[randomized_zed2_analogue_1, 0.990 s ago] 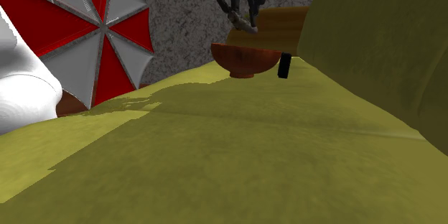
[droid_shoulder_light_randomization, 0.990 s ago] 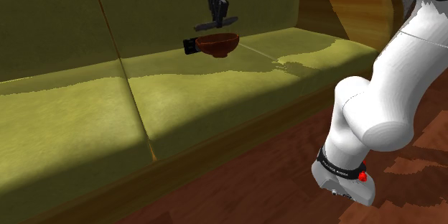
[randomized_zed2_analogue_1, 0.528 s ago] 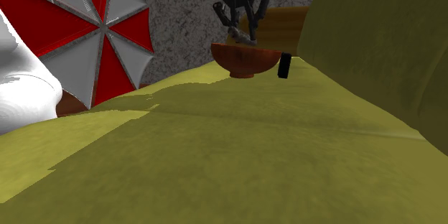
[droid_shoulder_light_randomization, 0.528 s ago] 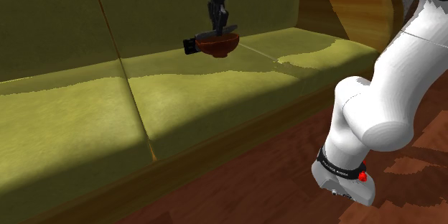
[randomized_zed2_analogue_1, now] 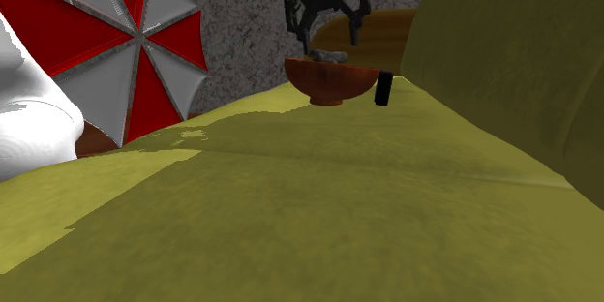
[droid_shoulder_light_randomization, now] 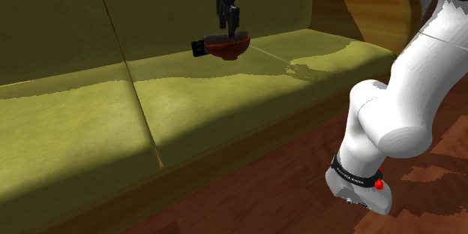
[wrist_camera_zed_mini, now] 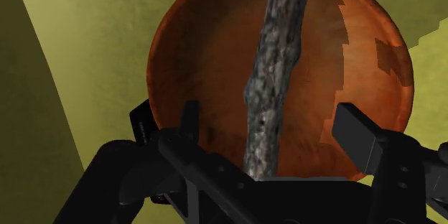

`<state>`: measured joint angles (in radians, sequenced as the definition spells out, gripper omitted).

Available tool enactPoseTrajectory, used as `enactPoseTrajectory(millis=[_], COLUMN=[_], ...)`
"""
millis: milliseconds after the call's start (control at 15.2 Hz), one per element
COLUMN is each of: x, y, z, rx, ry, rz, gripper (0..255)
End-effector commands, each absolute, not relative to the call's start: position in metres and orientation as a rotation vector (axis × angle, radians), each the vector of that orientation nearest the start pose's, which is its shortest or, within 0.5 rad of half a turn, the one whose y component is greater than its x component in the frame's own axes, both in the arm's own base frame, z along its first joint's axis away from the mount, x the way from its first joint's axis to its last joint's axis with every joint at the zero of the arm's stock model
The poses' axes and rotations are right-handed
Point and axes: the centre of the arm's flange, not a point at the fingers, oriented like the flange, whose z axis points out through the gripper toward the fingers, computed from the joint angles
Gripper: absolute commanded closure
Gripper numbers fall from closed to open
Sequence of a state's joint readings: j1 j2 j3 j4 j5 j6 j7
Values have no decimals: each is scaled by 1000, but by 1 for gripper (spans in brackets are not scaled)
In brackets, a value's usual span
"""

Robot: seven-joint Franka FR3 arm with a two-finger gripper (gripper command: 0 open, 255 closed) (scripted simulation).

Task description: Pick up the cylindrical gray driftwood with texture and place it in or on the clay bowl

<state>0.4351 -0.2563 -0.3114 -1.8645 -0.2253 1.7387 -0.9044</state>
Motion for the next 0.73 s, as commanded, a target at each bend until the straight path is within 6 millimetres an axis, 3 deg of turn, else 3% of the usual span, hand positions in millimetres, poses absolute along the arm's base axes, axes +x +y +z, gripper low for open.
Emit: enactPoseTrajectory(millis=[0, 132, 396, 660], x=[493, 493, 486, 486], y=[22, 22, 29, 29], z=[627, 627, 676, 676], rx=[-2867, -2867, -2867, -2867], ry=[-1675, -1675, -1675, -1675], rz=[-92, -92, -92, -92], gripper=[0, 0, 0, 0])
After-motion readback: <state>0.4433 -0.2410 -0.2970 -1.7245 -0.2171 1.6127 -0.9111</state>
